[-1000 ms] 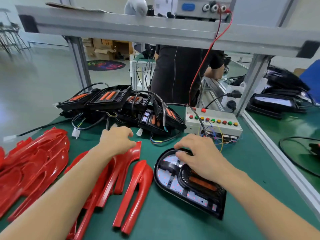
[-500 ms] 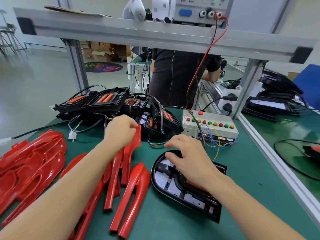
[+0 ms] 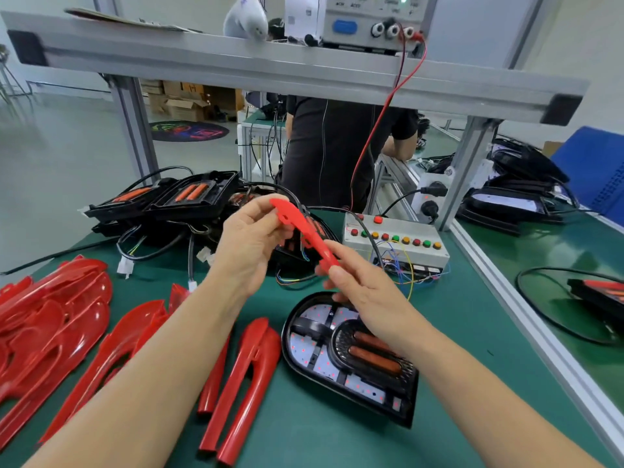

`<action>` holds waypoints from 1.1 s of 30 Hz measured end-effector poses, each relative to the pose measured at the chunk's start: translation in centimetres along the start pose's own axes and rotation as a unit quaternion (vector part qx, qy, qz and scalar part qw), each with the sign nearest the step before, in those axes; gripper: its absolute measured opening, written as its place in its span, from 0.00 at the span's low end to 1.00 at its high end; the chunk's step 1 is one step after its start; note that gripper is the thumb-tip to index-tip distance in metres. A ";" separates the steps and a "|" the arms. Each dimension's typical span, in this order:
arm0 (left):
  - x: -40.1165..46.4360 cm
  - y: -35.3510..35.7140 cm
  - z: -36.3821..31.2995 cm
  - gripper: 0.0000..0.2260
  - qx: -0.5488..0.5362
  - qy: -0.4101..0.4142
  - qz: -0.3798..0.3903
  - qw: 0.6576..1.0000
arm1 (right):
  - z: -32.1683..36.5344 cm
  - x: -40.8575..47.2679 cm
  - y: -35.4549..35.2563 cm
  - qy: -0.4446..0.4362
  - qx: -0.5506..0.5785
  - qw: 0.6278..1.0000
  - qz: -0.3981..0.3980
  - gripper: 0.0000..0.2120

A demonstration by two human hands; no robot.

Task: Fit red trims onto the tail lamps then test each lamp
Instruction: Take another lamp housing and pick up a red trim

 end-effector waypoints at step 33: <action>-1.2 2.3 11.8 0.10 0.245 -0.288 0.052 0.924 | -2.0 -7.1 -8.6 -0.030 -0.379 0.925 -0.002 0.13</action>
Point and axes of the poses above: each hand's wrist, its own x-axis towards the middle knuckle, its own y-axis out of the palm, z = x × y, the point moved 8 cm from there along x, towards the middle knuckle, and after that the axes turned 9 degrees about -y, right-handed, at the moved point
